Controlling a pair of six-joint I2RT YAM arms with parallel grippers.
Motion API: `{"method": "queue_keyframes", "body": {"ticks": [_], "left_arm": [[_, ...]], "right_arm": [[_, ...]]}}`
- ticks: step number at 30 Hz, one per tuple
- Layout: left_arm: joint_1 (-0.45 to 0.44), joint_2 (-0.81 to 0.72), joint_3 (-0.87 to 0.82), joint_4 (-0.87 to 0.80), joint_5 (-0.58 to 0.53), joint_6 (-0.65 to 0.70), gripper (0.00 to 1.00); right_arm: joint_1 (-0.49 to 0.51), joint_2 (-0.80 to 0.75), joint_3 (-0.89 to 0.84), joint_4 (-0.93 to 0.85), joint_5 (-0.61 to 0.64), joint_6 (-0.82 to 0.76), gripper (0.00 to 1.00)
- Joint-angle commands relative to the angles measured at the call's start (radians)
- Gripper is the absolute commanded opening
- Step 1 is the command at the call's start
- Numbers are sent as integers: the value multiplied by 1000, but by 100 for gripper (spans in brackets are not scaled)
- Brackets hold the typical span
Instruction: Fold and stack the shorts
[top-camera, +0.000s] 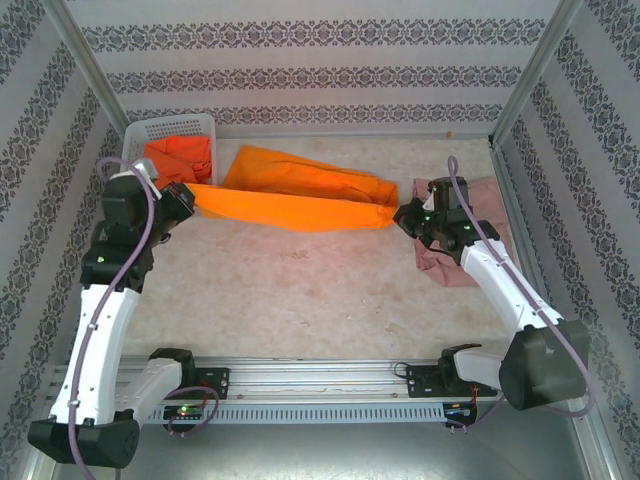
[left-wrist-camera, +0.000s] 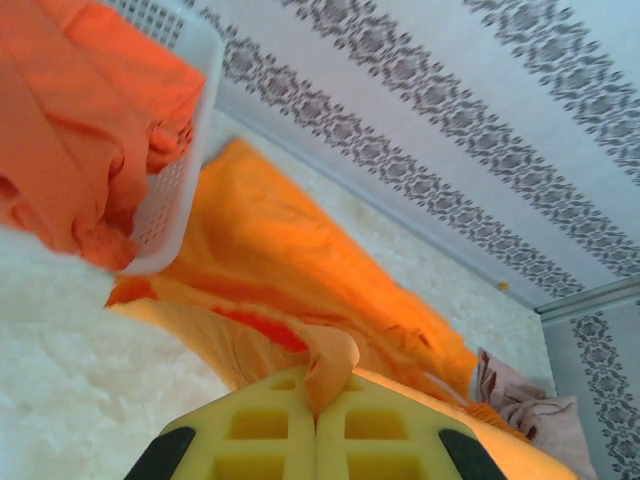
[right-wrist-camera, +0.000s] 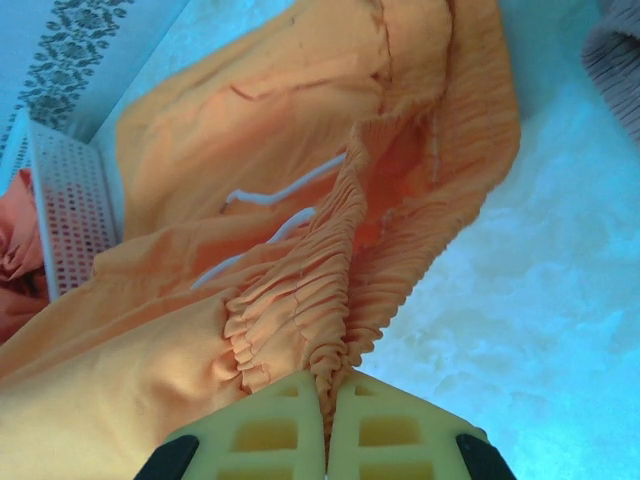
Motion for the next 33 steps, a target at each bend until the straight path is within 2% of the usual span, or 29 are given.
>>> {"method": "queue_keyframes", "body": {"ticks": [1,7,13,22,33], "left_arm": [[11,-9,96,-110,-18,63,0],[2,-37,160,-134,17,25,0],[0,-25,158,-143,17,16,0],[0,84,31,-51,29,-1,0],[0,279,-2,99,-40,5,0]], "right_arm": [[-14,-55,24,-51,-33,-27,0],[-17,-111,54,-134,-40,-61,0],[-19,-98,107,-183,-7,-81,0],[-23,49,173,-170,1,-87,0],[-61,256,274,-117,-26,-89,0]]}}
